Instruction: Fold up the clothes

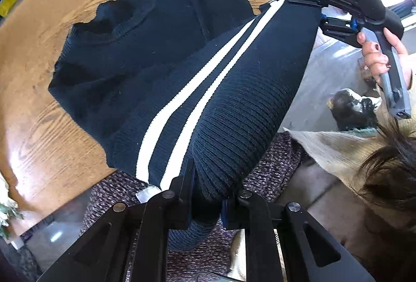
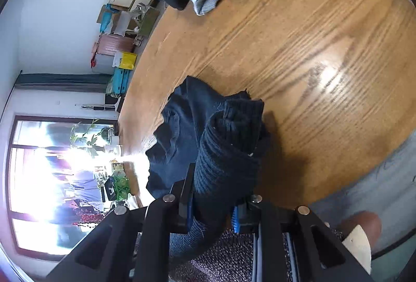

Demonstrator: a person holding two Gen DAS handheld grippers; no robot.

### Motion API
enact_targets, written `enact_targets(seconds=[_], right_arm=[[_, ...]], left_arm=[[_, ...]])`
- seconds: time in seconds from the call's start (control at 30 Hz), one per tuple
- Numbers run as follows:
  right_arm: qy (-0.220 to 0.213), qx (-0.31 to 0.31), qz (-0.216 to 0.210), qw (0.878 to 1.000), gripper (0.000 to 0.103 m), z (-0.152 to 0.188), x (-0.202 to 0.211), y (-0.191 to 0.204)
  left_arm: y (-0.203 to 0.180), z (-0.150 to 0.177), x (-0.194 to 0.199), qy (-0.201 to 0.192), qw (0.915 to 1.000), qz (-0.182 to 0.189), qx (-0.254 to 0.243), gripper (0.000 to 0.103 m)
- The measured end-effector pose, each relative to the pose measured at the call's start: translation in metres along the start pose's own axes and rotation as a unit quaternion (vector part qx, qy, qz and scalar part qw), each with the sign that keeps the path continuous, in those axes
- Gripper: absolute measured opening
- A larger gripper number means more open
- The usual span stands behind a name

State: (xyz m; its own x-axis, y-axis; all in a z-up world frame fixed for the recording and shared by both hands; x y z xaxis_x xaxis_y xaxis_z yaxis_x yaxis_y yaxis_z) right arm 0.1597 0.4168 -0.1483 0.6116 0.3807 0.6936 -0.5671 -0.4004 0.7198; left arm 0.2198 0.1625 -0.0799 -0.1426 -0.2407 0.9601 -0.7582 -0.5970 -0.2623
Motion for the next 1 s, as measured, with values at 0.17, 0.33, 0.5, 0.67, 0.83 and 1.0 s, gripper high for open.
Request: enact_targets(seconds=[0.17,0.33,0.5,0.67,0.83,1.0], right_arm=[[0.004,0.021,0.001,1.0,0.024,-0.012,-0.012,0.022],[0.017,0.062,0.005,0.998,0.024,-0.031,-0.042,0.064],[0.039,0.058,0.03,0.997,0.025,-0.05,-0.087,0.077],[0.052,0.036,0.058,0.996,0.025,-0.065,-0.125,0.075],[0.041,0.028,0.056,0.997,0.025,-0.075,-0.129,0.078],[0.024,0.025,0.053,0.998,0.025,-0.09,-0.126,0.084]], left_arm=[[0.016,-0.007,0.007,-0.012,0.9994,0.017,0.028,0.016],[0.043,-0.013,0.014,-0.022,0.9968,0.04,0.065,0.016],[0.085,-0.036,0.009,-0.013,0.9938,0.049,0.099,0.016],[0.112,-0.057,-0.005,0.012,0.9924,0.037,0.117,0.016],[0.13,-0.081,-0.01,0.021,0.9936,0.012,0.111,0.016],[0.141,-0.101,0.001,0.004,0.9935,0.004,0.114,0.016]])
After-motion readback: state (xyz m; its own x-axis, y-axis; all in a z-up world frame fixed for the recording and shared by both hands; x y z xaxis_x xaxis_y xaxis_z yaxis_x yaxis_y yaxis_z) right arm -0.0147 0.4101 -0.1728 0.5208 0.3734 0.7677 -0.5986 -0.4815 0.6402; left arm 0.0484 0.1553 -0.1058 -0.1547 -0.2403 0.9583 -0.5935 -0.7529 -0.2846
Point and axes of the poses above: each gripper's, at about its wrist camera, not at the fingertips, and x roughly against the way its jaws point, y to its left, z to its underside, the point moved 5 cm from there along -x, roughly the way its jaws point, and after that the axes turned 1 degree about z, right-handed, at the moved point
